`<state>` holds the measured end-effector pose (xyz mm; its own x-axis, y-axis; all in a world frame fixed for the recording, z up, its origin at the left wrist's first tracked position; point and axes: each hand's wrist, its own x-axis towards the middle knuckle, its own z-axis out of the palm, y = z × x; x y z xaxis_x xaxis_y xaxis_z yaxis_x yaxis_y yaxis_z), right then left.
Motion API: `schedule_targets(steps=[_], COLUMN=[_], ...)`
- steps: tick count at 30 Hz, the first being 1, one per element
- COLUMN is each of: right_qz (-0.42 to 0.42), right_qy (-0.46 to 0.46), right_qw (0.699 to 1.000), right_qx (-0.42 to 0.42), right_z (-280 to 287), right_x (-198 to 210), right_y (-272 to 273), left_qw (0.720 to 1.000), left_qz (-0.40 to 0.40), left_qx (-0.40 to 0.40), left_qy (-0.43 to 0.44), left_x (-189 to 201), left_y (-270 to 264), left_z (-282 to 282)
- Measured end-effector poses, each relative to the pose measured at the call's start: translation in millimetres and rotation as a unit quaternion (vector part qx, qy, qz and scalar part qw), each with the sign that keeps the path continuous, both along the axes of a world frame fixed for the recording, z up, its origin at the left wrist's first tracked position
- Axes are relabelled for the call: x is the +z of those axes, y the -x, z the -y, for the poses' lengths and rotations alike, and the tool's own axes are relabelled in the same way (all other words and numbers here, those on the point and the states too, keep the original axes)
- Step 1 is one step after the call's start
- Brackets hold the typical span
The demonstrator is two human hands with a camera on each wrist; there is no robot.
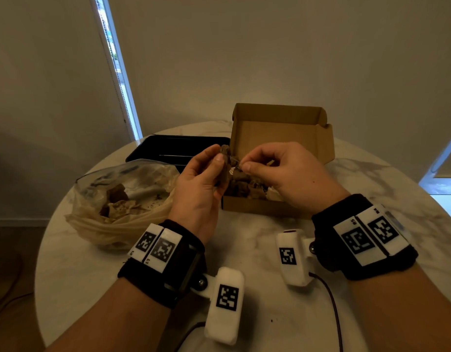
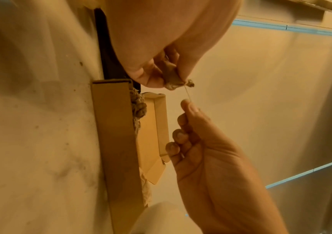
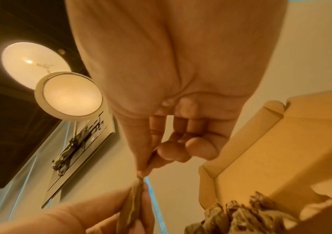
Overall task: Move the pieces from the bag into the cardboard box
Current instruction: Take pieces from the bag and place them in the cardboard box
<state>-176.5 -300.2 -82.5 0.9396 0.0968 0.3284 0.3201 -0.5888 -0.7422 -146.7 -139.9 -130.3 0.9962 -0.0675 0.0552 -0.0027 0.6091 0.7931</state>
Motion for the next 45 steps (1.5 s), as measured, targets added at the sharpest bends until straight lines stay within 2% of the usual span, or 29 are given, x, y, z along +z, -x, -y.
schedule_targets(steps=[4,9,14,18,20,24,27,29,35,40,42,45], right_qz=[0.043,0.145,0.121,0.031,-0.029,-0.126,-0.151,-0.147,-0.065,-0.077,-0.079,-0.07], right_qy=[0.069,0.129,0.112,0.04,-0.039,-0.231,-0.318,-0.34,-0.205,-0.136,-0.15,-0.172], right_qw=[0.996,0.98,0.984,0.997,0.998,0.965,0.936,0.929,0.976,0.986,0.983,0.977], right_qx=[0.024,-0.032,-0.065,-0.055,-0.038,-0.001,0.009,0.0,-0.041,-0.051,-0.065,-0.109], right_z=[-5.1,3.8,14.1,13.0,12.1,5.4,-2.0,-5.5,-3.4,2.8,5.6,14.4], right_x=[2.6,6.1,4.4,5.3,4.3,-1.4,-4.9,-5.1,-3.8,-0.3,1.2,2.3], right_y=[3.5,0.9,-3.1,-1.2,0.4,-1.2,-3.3,-3.2,-1.8,-2.3,-3.2,-6.7], left_qw=[0.998,0.991,0.985,0.991,0.996,0.999,0.998,0.997,0.997,0.995,0.996,0.989], left_qz=[0.02,0.043,0.03,0.017,0.012,0.021,0.037,0.045,0.031,0.028,0.03,0.027], left_qx=[0.011,-0.051,-0.145,-0.123,-0.088,-0.033,-0.002,0.007,-0.043,-0.079,-0.055,0.026], left_qy=[-0.053,-0.114,-0.091,-0.04,-0.03,-0.026,-0.051,-0.06,-0.051,-0.05,-0.069,-0.14], left_x=[-1.2,2.7,4.9,5.8,5.2,3.9,1.9,1.2,3.8,6.9,5.9,-0.6], left_y=[2.5,10.4,12.7,8.9,7.1,5.7,5.5,5.2,8.7,10.9,10.5,3.7], left_z=[-0.1,5.9,8.3,5.4,4.9,4.1,3.8,3.2,4.3,7.1,7.8,2.5])
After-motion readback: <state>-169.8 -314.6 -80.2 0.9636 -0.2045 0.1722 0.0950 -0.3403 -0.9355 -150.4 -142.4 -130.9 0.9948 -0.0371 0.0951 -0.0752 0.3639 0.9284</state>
